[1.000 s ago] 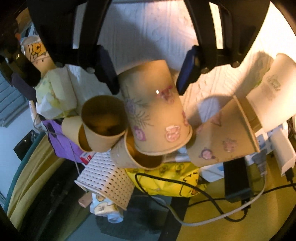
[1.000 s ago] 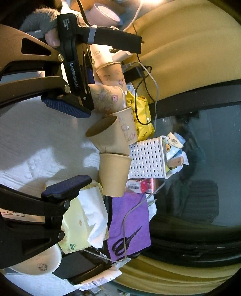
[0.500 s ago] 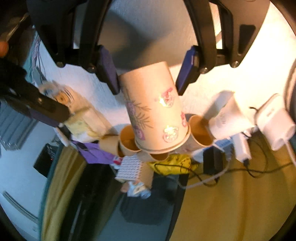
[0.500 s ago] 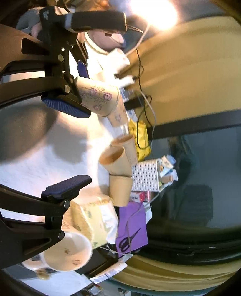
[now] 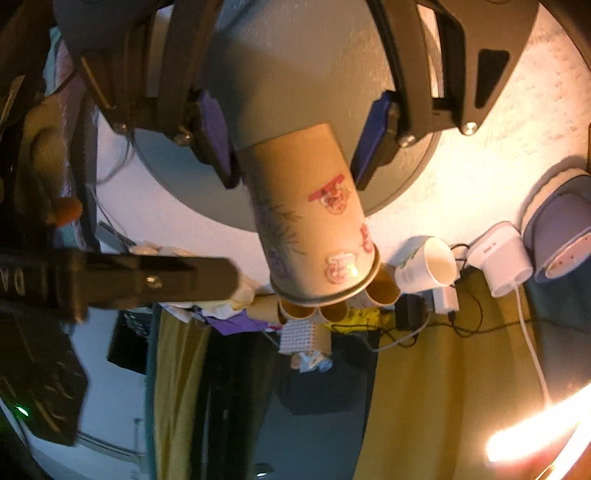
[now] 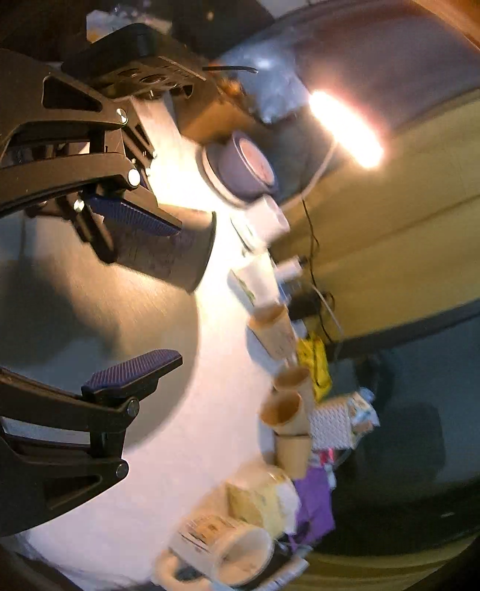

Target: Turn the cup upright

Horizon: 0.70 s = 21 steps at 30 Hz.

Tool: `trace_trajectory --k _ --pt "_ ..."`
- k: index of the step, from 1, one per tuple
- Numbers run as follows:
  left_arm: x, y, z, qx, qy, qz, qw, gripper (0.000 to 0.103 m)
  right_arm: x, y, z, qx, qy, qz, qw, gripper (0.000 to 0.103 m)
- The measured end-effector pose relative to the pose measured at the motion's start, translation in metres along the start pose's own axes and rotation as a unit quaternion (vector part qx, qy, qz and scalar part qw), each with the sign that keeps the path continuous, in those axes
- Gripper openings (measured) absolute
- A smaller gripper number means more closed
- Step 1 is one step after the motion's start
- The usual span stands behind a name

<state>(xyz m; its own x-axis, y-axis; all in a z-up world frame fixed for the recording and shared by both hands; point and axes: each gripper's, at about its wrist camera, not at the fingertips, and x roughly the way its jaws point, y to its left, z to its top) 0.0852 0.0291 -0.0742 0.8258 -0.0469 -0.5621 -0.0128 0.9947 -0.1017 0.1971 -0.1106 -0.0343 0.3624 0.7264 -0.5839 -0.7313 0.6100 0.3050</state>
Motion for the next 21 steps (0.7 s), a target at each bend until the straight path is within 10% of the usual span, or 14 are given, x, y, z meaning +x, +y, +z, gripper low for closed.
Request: trace_trajectory --k 21 --pt "-0.045 -0.023 -0.039 0.086 -0.084 -0.001 0.9927 0.063 0.007 0.03 -0.022 0.047 0.042 0.075 0.995 0.071"
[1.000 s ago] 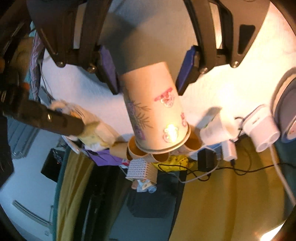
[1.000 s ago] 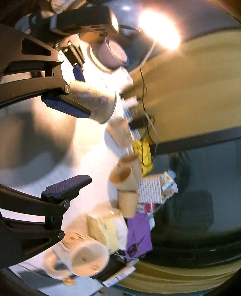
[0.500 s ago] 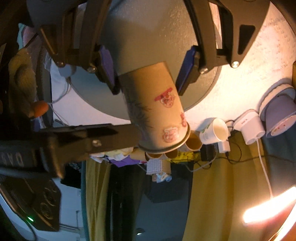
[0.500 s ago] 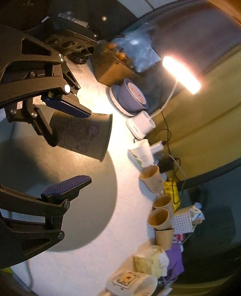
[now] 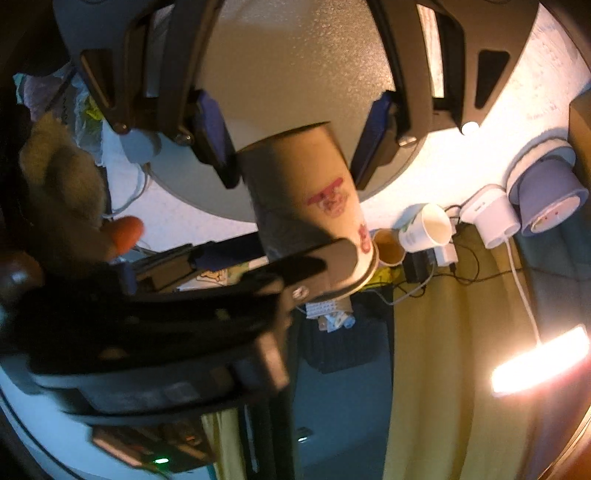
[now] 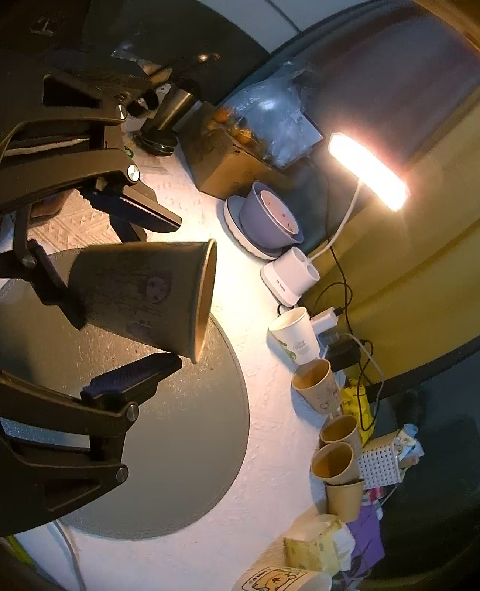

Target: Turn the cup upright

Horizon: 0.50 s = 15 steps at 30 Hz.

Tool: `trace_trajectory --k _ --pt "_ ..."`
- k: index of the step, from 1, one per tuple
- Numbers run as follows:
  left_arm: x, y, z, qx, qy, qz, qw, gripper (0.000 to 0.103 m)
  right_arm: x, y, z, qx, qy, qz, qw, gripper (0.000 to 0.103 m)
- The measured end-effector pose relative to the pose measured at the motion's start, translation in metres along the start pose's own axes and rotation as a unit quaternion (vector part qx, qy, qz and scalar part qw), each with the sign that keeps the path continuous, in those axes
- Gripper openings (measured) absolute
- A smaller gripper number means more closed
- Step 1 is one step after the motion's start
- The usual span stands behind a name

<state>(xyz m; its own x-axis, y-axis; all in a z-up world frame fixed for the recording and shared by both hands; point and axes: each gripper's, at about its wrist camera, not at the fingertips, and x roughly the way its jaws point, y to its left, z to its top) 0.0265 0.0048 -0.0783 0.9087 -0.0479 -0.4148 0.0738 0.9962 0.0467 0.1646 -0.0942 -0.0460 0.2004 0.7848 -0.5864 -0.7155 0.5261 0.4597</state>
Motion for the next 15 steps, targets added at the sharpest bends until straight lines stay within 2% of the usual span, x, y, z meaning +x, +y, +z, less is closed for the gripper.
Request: trace_trajectory --k 11,12,14,15 --pt "0.006 0.005 0.002 -0.017 0.02 0.002 0.9996 0.066 0.014 -0.016 0.006 0.021 0.02 0.025 0.999 0.071" --pt "0.007 0.005 0.002 -0.019 0.025 0.0 0.9995 0.067 0.016 -0.017 0.006 0.02 0.02 0.023 0.999 0.071" --pt "0.01 0.006 0.001 -0.024 0.032 0.0 0.9992 0.079 0.018 -0.019 0.007 0.016 0.017 0.01 1.0 0.07" --pt "0.011 0.008 0.002 -0.029 0.034 -0.001 0.999 0.079 0.019 -0.02 0.008 0.016 0.015 0.004 1.0 0.07"
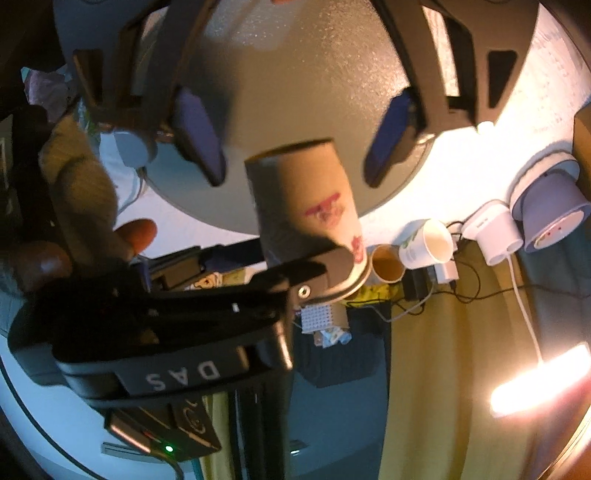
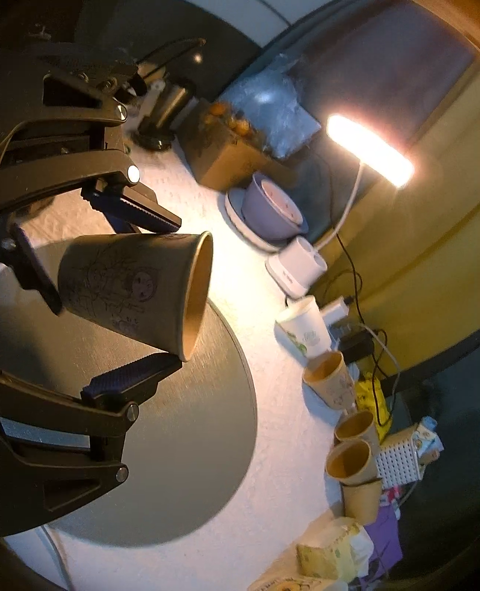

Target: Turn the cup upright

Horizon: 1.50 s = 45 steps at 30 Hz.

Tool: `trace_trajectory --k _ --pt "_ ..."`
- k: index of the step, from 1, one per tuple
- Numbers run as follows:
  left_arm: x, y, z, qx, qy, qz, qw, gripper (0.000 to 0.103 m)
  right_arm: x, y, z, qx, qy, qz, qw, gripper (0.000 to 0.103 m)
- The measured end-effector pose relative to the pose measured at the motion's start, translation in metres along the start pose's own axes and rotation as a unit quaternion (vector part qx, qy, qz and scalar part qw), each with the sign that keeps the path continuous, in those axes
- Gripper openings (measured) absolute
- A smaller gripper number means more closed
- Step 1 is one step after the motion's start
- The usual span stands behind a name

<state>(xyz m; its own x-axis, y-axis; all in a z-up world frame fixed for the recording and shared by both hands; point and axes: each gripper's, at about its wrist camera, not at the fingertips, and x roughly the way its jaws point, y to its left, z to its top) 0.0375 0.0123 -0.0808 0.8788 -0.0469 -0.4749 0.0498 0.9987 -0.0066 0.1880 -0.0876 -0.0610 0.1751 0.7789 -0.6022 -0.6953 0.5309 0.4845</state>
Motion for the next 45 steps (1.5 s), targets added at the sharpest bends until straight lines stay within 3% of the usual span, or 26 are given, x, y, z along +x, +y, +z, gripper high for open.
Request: trace_trajectory --k 6,10,16,20,30,38,45 --pt "0.017 0.025 -0.003 -0.063 0.046 -0.003 0.997 0.08 0.0 -0.009 0.014 -0.022 -0.045 -0.06 0.997 0.07" --pt "0.026 0.048 -0.007 -0.112 0.068 0.018 0.9911 0.08 0.013 -0.015 0.02 -0.065 -0.073 -0.142 0.985 0.07" --pt "0.034 0.089 -0.013 -0.186 0.091 0.053 0.9768 0.079 0.036 -0.024 0.01 -0.096 -0.077 -0.182 0.976 0.07" --pt "0.038 0.102 -0.015 -0.212 0.098 0.056 0.9708 0.079 0.039 -0.017 -0.004 -0.126 -0.084 -0.2 0.968 0.07" --pt "0.033 0.09 -0.01 -0.186 0.082 0.056 0.9775 0.079 0.027 -0.001 -0.036 -0.159 -0.102 -0.229 0.955 0.07" --pt "0.022 0.074 -0.003 -0.148 0.054 0.055 0.986 0.08 0.025 -0.004 -0.054 -0.147 -0.081 -0.229 0.959 0.071" --pt "0.009 0.063 0.003 -0.129 0.025 0.049 0.9901 0.08 0.003 -0.001 -0.07 -0.132 -0.087 -0.228 0.961 0.072"
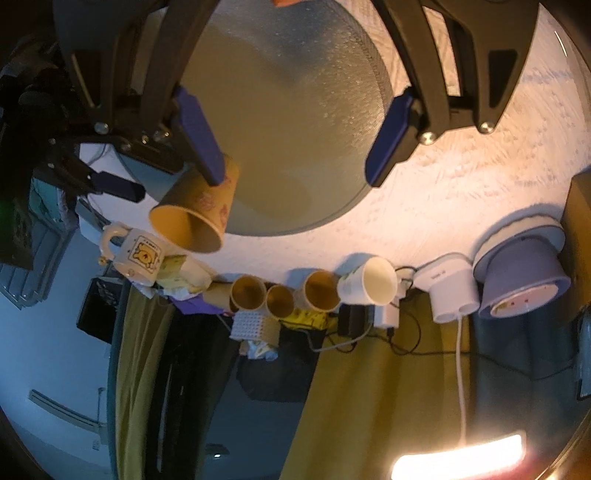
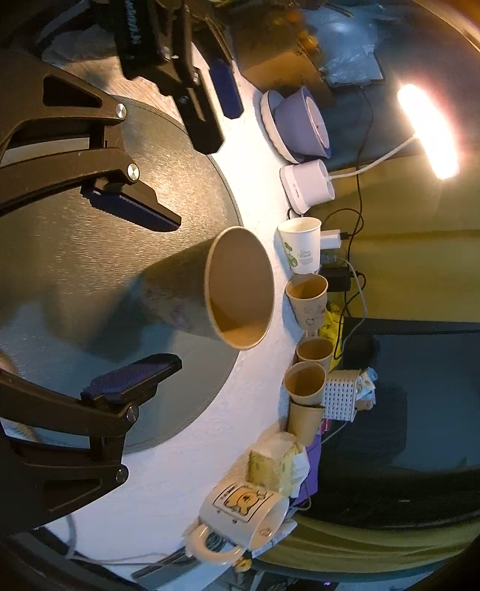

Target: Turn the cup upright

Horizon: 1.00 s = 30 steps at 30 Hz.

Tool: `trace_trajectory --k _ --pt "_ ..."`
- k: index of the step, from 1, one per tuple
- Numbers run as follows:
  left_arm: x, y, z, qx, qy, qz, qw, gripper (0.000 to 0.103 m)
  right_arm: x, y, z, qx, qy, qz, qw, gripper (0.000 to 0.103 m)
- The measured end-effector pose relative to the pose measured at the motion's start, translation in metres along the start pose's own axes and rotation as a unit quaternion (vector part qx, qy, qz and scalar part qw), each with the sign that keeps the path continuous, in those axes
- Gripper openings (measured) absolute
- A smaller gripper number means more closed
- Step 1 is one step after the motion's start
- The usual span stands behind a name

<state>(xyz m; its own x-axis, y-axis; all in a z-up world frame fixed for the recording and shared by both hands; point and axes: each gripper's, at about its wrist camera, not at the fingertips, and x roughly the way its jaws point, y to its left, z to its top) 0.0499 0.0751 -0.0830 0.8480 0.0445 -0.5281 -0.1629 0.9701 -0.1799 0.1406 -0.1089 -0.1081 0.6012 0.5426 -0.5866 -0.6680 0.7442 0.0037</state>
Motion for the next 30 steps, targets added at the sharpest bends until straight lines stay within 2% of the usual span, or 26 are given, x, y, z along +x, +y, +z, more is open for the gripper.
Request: trace_trajectory --k 12,14,21,30 --pt "-0.038 -0.024 0.006 0.034 -0.068 -0.042 0.9962 0.081 -0.059 -0.015 -0.014 0.028 -0.022 -0.034 0.999 0.072" --pt "-0.046 -0.028 0.009 0.037 -0.076 -0.05 0.9952 0.095 -0.068 -0.018 -0.014 0.033 -0.028 -0.04 0.998 0.072" --pt "-0.074 -0.031 0.018 0.04 -0.113 -0.071 0.9902 0.095 -0.096 -0.019 -0.01 0.04 -0.054 -0.057 0.996 0.072" --pt "-0.096 -0.035 0.024 0.049 -0.149 -0.069 0.9851 0.095 -0.124 -0.014 -0.003 0.038 -0.089 -0.064 0.993 0.072"
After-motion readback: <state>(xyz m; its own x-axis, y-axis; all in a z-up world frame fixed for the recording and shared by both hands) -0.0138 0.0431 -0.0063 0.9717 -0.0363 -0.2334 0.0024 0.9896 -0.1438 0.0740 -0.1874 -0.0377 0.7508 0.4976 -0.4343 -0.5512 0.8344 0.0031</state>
